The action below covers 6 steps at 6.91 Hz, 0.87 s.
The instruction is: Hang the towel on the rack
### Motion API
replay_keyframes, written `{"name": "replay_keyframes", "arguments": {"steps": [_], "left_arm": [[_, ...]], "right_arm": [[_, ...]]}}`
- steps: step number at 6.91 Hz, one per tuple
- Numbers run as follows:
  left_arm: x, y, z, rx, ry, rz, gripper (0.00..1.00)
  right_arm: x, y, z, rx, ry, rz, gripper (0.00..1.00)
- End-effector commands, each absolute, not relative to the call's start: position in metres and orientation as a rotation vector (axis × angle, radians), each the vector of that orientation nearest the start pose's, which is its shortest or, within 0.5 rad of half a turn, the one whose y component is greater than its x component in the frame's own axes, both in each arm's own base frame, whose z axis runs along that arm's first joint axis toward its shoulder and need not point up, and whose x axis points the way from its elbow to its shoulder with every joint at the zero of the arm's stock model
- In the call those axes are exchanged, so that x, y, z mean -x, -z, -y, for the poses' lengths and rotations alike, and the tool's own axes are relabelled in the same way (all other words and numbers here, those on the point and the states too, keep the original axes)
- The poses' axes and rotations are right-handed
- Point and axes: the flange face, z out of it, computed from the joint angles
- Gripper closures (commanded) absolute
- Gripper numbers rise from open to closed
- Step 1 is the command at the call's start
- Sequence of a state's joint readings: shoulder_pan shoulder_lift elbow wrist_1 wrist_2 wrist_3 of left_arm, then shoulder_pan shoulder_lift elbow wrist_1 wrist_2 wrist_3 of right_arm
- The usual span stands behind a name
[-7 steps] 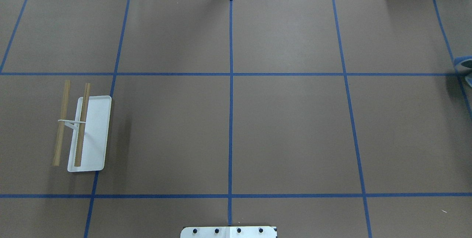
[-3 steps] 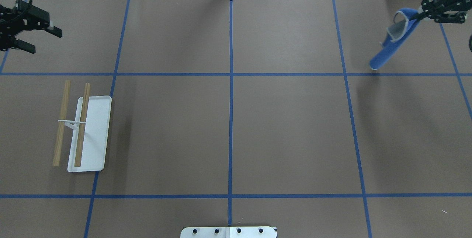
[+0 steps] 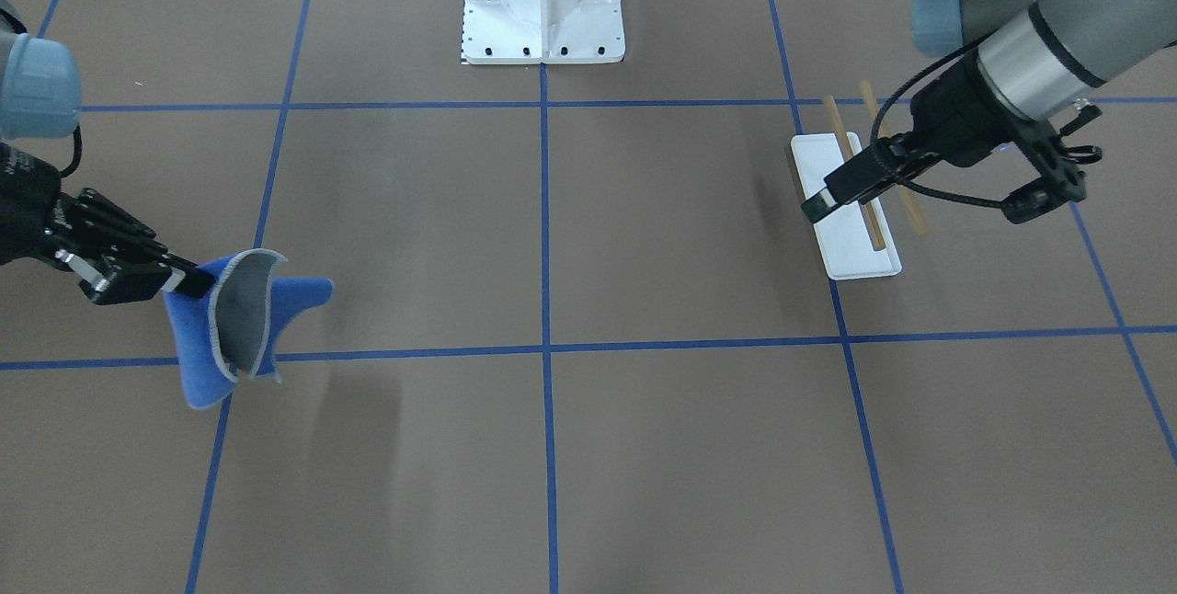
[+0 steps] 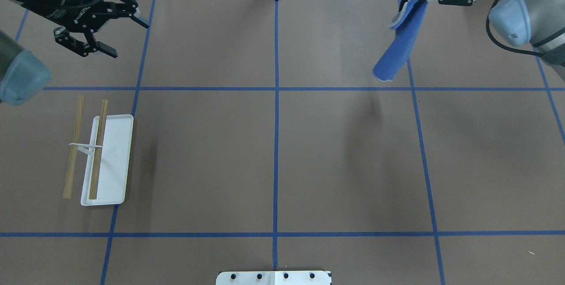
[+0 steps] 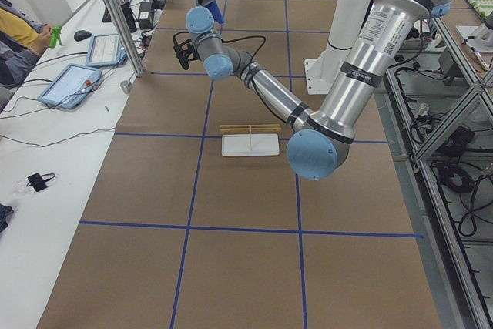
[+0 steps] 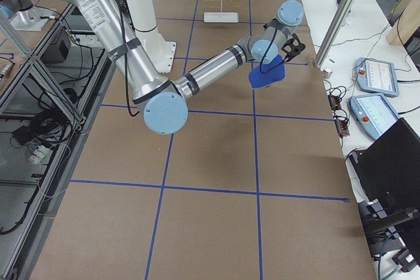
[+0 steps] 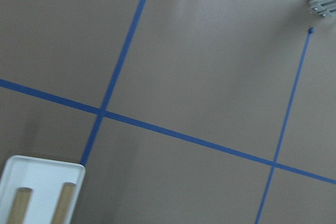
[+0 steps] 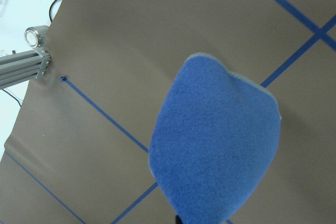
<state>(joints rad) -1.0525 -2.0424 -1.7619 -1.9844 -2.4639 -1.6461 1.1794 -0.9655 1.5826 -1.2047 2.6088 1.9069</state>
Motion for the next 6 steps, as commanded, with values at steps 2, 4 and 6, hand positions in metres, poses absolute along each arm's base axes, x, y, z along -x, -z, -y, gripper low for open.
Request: {"name": "replay_keyframes", "arguments": {"steps": [2, 4, 6], "left_arm": [[-0.324, -0.209, 0.542, 0.45, 0.833, -1.381, 0.02], [-0.359, -0.199, 0.531, 0.59, 1.042, -1.484, 0.02], [-0.374, -0.204, 0.535, 0.698, 1.124, -1.543, 0.02]], "right_arm": [[0.29, -0.115, 0.615, 0.549, -1.037, 1.255, 1.0], [0.33, -0.052, 0.599, 0.558, -1.183, 1.322, 1.0], [0.342, -0.019, 0.589, 0.576, -1.243, 1.38, 1.0]]}}
